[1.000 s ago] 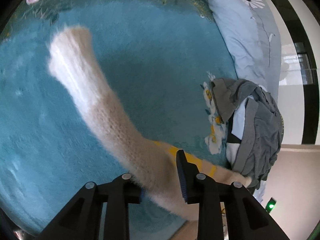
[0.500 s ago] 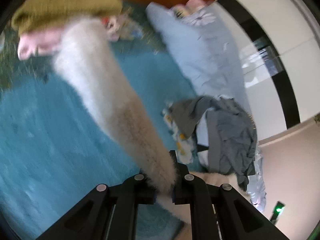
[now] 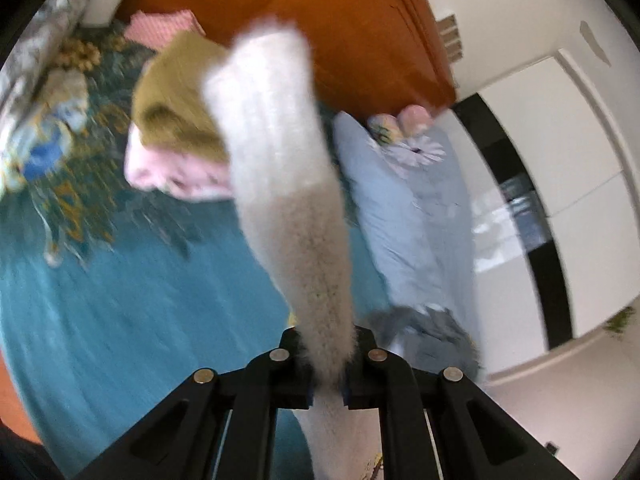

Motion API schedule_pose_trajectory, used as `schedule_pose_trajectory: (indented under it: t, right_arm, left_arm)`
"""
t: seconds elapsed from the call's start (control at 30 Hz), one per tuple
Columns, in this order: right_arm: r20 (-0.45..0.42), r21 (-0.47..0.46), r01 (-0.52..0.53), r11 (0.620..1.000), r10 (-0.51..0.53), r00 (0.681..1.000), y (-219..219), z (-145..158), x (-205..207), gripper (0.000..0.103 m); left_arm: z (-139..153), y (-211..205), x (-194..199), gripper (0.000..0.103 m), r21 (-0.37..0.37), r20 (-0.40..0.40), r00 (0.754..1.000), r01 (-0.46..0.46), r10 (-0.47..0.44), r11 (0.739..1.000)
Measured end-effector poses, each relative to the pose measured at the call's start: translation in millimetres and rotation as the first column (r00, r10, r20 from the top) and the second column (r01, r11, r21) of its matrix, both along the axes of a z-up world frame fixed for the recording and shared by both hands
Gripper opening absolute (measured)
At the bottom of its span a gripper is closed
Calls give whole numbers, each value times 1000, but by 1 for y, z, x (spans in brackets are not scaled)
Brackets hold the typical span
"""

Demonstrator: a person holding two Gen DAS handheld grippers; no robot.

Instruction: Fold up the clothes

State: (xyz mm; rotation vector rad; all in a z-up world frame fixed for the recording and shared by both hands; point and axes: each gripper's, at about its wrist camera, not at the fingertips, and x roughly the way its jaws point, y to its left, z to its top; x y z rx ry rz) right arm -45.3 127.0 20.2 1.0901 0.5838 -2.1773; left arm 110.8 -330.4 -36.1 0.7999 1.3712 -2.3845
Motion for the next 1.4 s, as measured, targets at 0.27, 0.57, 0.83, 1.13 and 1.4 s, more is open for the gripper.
schedule_pose_trajectory:
  t: [0.27, 0.57, 0.83, 1.13, 1.4]
  right_arm:
    - [140, 24, -24, 999, 21, 990, -49, -57, -11, 0]
    - [277, -34, 177, 984, -161, 947, 43, -80, -12, 0]
    - [310, -13, 345, 938, -325, 894, 145, -96, 4, 0]
    - [430, 3, 519, 855, -470, 771, 235, -131, 23, 0]
    - [587, -117, 732, 671, -548, 596, 274, -150, -2, 55]
  left_arm:
    - [-55, -35, 1, 9, 52, 178, 983, -57, 46, 997]
    - [73, 108, -73, 11, -336, 35, 933, 349, -359, 875]
    - [24, 319, -144, 12, -438, 355, 693, 716, -628, 543]
    - [-82, 412, -157, 25, -259, 691, 398, 916, -604, 307]
    - [-76, 395, -140, 59, -190, 584, 417, 904, -696, 382]
